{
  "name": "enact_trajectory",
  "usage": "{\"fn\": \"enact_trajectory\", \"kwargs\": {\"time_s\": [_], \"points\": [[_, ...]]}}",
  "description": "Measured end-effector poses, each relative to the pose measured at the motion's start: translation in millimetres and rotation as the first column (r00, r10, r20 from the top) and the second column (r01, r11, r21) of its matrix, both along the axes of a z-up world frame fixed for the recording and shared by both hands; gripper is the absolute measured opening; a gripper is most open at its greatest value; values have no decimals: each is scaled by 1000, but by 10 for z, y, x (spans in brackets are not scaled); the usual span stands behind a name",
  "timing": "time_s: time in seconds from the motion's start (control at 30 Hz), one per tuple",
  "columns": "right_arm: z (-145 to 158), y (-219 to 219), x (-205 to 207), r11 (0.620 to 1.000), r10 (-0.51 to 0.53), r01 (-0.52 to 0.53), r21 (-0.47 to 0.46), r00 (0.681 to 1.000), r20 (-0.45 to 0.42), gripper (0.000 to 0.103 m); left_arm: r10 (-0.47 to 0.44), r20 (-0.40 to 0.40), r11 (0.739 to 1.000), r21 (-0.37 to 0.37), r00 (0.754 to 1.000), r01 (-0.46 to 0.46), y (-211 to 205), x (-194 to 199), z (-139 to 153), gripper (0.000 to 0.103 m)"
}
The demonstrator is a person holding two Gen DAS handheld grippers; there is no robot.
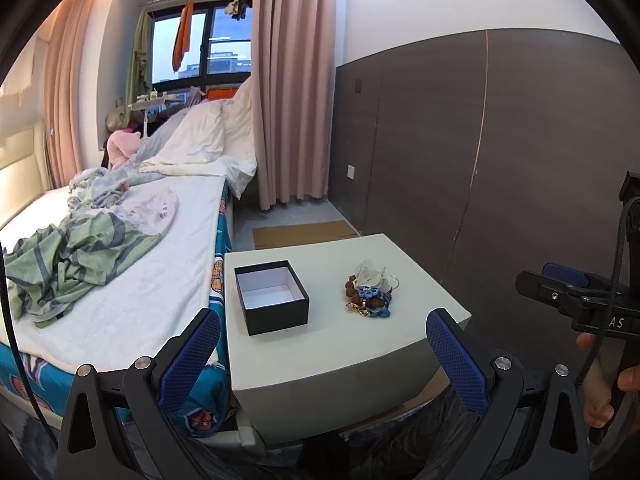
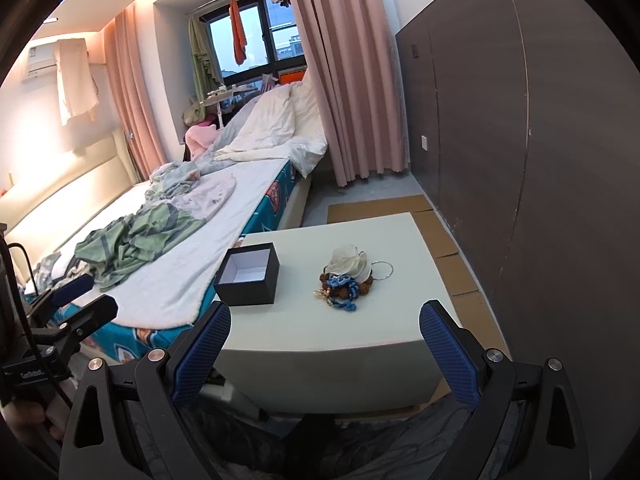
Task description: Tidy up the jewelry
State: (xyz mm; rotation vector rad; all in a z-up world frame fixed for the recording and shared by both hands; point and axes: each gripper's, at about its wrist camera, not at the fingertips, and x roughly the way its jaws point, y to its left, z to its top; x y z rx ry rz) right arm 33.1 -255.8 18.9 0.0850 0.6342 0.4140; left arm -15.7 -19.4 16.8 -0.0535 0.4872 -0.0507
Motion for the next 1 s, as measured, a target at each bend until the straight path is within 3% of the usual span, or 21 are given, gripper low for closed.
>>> {"fn": "enact_trajectory", "kwargs": {"time_s": [1.0], "points": [[-38, -44, -44, 1000, -2, 2, 9, 1000, -9, 96, -6, 12, 1000, 11, 1000, 5, -12, -128, -9, 103]]}}
